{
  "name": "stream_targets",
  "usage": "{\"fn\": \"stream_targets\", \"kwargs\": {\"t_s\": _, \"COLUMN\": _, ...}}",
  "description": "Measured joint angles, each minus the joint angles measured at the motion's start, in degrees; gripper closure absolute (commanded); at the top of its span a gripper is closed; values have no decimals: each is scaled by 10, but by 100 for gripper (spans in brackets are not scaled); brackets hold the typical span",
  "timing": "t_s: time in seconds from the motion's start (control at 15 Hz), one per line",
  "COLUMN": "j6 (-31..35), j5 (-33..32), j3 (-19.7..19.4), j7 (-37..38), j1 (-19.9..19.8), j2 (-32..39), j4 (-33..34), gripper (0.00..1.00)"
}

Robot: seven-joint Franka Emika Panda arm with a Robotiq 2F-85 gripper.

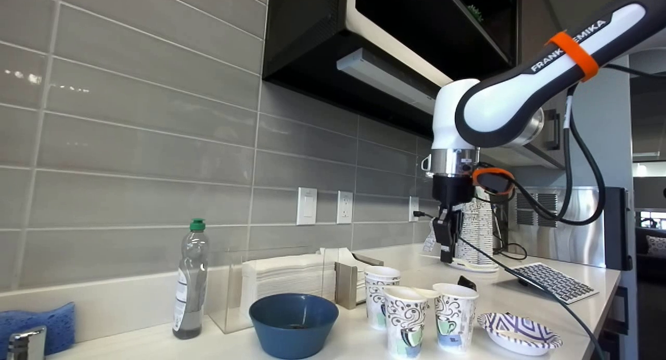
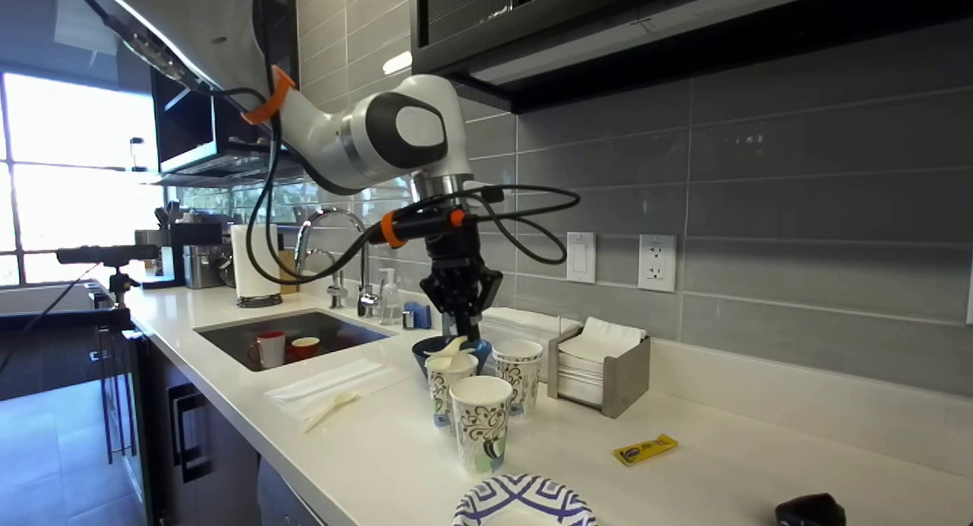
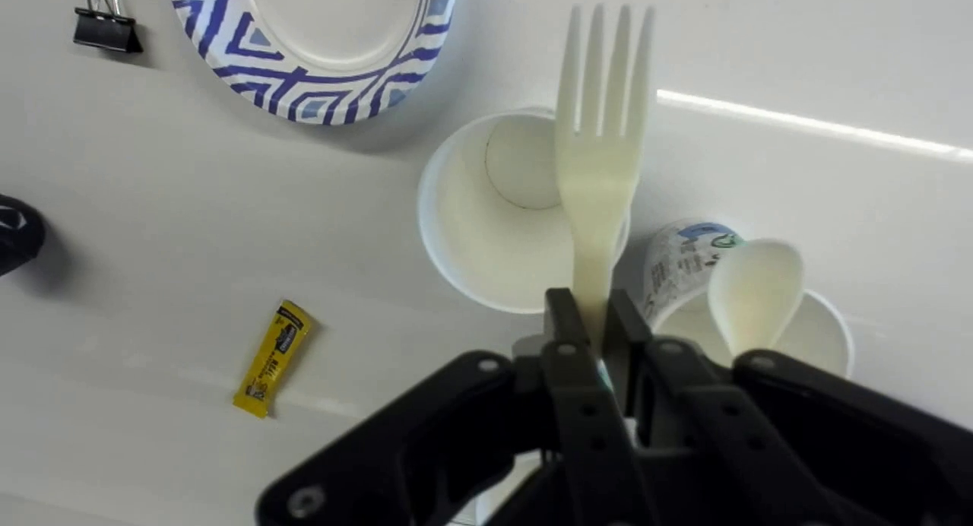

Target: Swap the places of the spoons on the cups

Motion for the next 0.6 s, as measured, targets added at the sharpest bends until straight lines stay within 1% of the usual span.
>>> {"fn": "stream_targets", "kwargs": {"t_s": 0.13, "j6": -22, "j5": 3, "j3": 9, "j7": 0, "j1": 12, "j2": -21, "j4": -7, "gripper": 97}}
{"fn": "stream_targets", "kwargs": {"t_s": 0.2, "j6": -31, "j5": 5, "j3": 13, "j7": -1, "j1": 20, "j2": -30, "j4": -13, "gripper": 88}}
{"fn": "stream_targets", "kwargs": {"t_s": 0.53, "j6": -33, "j5": 5, "j3": 12, "j7": 1, "j1": 22, "j2": -32, "j4": -16, "gripper": 88}}
{"fn": "stream_targets", "kwargs": {"t_s": 0.6, "j6": -33, "j5": 5, "j3": 12, "j7": 1, "j1": 22, "j2": -31, "j4": -16, "gripper": 97}}
